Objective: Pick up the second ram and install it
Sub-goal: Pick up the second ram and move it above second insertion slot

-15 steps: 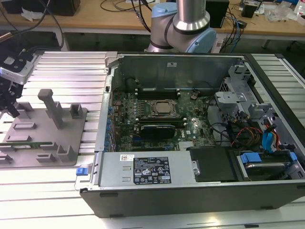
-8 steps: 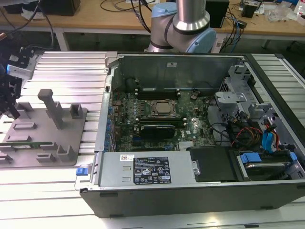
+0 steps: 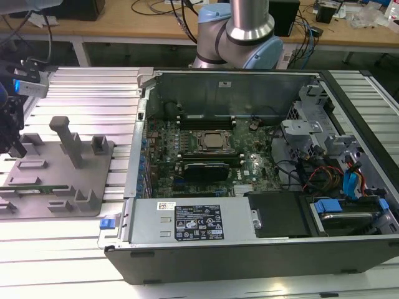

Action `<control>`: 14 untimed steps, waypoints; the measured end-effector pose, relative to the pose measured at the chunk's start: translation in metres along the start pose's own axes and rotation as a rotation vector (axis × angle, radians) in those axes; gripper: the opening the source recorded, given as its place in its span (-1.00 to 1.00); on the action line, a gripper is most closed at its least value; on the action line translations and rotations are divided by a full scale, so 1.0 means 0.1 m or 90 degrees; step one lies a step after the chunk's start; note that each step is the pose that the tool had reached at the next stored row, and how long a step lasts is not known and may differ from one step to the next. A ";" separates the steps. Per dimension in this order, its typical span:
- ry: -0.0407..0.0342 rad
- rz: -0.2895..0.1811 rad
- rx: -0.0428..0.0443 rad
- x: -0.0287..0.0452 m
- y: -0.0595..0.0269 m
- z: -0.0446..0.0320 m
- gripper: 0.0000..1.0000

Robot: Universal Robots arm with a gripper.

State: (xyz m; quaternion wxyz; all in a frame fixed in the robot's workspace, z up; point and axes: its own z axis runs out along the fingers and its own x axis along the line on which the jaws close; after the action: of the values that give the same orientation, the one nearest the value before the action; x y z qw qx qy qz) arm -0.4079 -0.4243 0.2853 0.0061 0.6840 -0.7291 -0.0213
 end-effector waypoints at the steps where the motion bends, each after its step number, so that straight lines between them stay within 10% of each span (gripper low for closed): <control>1: 0.0006 -0.015 -0.0003 0.000 0.000 0.005 -0.84; 6: 0.0034 -0.085 -0.0017 0.001 -0.001 0.026 -0.84; 14: 0.0020 -0.051 -0.0010 0.060 -0.006 0.068 -0.84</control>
State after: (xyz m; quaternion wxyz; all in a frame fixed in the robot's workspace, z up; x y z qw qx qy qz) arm -0.4079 -0.4301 0.2783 0.0069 0.7126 -0.7012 -0.0210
